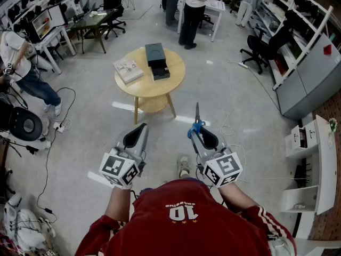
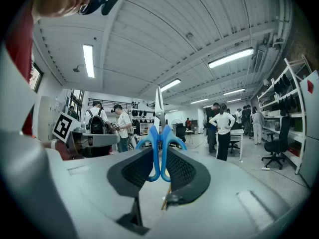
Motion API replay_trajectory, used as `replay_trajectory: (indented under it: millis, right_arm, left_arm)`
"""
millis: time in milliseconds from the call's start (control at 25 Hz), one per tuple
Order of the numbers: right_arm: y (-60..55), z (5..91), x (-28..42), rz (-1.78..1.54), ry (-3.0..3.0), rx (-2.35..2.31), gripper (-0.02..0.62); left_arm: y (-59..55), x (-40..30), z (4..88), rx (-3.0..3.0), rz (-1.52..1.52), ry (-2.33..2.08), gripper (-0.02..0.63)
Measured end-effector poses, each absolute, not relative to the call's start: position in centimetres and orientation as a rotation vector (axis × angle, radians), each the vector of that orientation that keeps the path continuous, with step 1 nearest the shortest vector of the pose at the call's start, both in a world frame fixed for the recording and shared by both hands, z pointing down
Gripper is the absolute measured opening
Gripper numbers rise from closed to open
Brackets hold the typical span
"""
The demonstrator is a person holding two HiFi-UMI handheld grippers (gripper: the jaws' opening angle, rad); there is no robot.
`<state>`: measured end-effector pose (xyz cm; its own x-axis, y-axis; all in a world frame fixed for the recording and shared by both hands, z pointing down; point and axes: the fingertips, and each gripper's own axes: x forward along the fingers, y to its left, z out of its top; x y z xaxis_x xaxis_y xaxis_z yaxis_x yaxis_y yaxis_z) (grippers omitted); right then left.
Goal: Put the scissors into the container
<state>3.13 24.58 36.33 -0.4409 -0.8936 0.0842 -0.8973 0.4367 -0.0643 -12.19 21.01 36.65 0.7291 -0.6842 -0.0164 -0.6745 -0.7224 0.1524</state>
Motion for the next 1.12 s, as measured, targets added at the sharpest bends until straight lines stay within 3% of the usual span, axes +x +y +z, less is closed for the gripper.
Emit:
replay_trajectory:
  millis: [1120]
  right_arm:
    - [23.3,36.1,3.1,0.104,-2.645,1.654,0.086]
  left_arm:
    - [20.0,-12.1,36.1,2.845,-0.054,-1.163,0.002]
